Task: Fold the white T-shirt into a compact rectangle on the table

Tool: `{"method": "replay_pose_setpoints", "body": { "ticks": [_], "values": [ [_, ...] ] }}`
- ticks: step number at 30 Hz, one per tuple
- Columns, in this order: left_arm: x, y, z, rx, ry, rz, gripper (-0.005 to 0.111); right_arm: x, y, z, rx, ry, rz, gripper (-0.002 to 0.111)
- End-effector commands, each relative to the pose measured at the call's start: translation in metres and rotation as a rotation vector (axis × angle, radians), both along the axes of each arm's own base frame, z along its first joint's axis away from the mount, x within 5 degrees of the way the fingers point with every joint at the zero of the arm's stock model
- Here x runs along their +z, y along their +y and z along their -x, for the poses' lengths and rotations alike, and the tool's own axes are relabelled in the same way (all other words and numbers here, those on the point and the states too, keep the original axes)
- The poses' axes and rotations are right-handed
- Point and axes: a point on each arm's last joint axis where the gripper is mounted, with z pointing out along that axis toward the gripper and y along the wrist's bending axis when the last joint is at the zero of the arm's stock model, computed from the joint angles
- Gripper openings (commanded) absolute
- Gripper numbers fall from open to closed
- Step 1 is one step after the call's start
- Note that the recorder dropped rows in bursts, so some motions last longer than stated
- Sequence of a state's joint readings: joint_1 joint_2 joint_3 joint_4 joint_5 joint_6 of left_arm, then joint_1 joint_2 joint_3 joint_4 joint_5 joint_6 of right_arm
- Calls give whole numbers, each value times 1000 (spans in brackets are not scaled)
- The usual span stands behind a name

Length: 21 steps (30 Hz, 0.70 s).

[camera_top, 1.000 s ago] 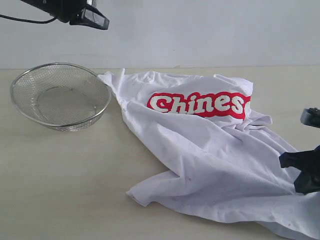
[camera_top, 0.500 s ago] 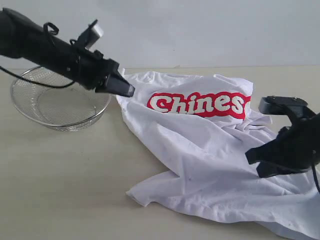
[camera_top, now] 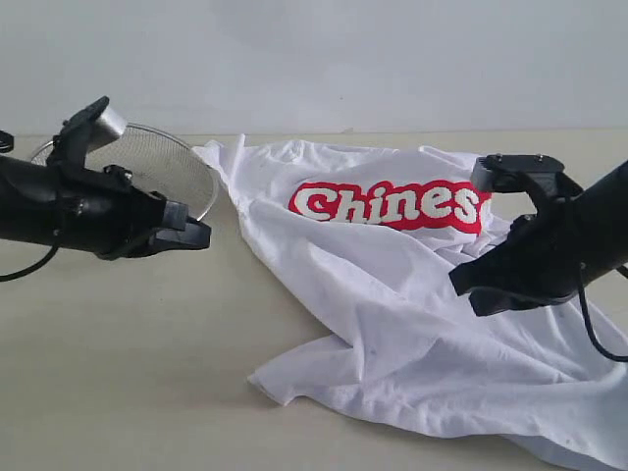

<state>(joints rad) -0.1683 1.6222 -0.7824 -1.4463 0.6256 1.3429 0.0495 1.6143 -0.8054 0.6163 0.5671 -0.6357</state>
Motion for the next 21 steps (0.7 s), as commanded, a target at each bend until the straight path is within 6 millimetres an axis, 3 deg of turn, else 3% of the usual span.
{"method": "replay_pose_setpoints", "body": {
  "ticks": [1, 10, 21],
  "values": [
    [6, -2, 9, -10, -9, 35, 4, 3, 5, 2, 31, 5, -8, 2],
    [-13, 10, 15, 94, 19, -71, 4, 3, 48, 13, 173, 17, -16, 2],
    [-15, 11, 16, 109, 9, -68, 4, -12, 49, 13, 133, 88, 31, 0]
  ]
}}
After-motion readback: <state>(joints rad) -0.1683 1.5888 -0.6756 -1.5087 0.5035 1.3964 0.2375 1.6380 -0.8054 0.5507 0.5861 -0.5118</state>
